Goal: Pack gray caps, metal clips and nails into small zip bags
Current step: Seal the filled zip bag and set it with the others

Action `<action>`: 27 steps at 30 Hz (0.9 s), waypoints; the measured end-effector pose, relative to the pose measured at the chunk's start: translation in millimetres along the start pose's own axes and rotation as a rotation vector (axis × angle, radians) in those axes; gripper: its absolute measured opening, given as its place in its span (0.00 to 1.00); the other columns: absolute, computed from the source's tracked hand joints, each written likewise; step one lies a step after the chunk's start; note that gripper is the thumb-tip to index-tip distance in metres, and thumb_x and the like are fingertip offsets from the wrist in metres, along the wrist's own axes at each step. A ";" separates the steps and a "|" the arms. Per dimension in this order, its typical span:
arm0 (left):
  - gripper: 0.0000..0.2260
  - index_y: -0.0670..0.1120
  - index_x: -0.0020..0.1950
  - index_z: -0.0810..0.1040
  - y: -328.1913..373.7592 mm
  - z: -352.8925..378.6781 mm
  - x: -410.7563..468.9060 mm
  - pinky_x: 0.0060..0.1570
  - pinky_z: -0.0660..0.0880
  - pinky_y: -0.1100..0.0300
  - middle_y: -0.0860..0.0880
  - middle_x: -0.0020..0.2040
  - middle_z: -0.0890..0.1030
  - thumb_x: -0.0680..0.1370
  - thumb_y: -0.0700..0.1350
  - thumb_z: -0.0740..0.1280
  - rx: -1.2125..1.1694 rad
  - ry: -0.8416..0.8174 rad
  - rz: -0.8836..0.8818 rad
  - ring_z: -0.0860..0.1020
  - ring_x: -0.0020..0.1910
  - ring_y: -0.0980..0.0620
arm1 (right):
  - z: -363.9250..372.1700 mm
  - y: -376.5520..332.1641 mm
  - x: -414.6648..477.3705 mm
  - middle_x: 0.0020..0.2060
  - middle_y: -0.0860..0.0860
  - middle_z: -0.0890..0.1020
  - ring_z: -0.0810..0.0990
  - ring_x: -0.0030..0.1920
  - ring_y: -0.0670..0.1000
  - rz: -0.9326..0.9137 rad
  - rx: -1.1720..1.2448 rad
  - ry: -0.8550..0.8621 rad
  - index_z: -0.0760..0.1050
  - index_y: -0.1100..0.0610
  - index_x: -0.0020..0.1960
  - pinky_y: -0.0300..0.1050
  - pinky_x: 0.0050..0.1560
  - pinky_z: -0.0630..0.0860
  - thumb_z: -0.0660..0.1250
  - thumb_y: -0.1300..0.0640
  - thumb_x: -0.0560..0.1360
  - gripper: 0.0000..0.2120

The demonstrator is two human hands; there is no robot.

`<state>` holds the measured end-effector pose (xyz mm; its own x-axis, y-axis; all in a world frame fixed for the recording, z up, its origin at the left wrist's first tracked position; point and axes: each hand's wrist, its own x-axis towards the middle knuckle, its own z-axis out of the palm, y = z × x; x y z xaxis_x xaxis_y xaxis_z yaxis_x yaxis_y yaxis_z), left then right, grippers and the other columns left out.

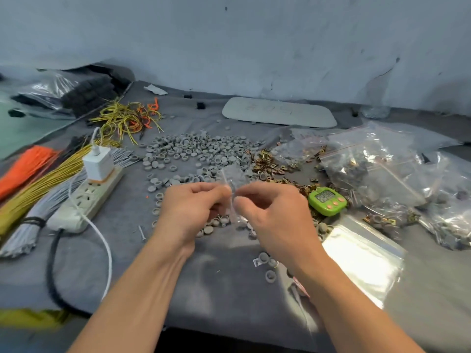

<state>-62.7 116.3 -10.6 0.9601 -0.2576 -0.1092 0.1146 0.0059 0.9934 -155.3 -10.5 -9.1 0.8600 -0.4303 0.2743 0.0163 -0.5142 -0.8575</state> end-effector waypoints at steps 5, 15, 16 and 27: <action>0.05 0.45 0.35 0.87 2.9 1.7 -6.9 0.31 0.75 0.67 0.47 0.32 0.83 0.70 0.41 0.79 0.060 -0.186 0.036 0.79 0.30 0.56 | 1.7 4.7 2.7 0.35 0.43 0.87 0.85 0.34 0.43 0.035 0.151 -0.137 0.88 0.43 0.44 0.34 0.33 0.76 0.75 0.57 0.73 0.08; 0.07 0.48 0.36 0.87 1.4 -12.4 -12.0 0.31 0.72 0.67 0.47 0.31 0.82 0.75 0.43 0.77 0.263 -0.391 0.118 0.77 0.30 0.55 | -10.5 11.6 1.6 0.27 0.58 0.80 0.75 0.27 0.50 0.242 0.290 -0.298 0.84 0.63 0.36 0.41 0.31 0.70 0.70 0.67 0.74 0.09; 0.07 0.48 0.36 0.87 1.9 -11.5 -12.2 0.32 0.73 0.66 0.47 0.31 0.83 0.75 0.42 0.76 0.286 -0.395 0.140 0.78 0.30 0.55 | -10.5 11.3 1.1 0.26 0.56 0.78 0.73 0.26 0.49 0.231 0.225 -0.243 0.83 0.62 0.35 0.43 0.30 0.68 0.71 0.65 0.74 0.10; 0.04 0.59 0.32 0.82 12.8 9.8 -25.4 0.28 0.67 0.64 0.62 0.24 0.78 0.60 0.52 0.75 0.722 0.097 0.381 0.76 0.25 0.61 | 15.0 0.4 -6.2 0.25 0.50 0.74 0.69 0.30 0.50 0.007 -0.285 0.121 0.72 0.58 0.31 0.40 0.30 0.63 0.68 0.61 0.75 0.14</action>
<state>-88.1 113.5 5.3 0.9214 -0.2791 0.2705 -0.3847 -0.5556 0.7371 -153.0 3.1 -17.7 0.7921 -0.5110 0.3339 -0.1476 -0.6911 -0.7075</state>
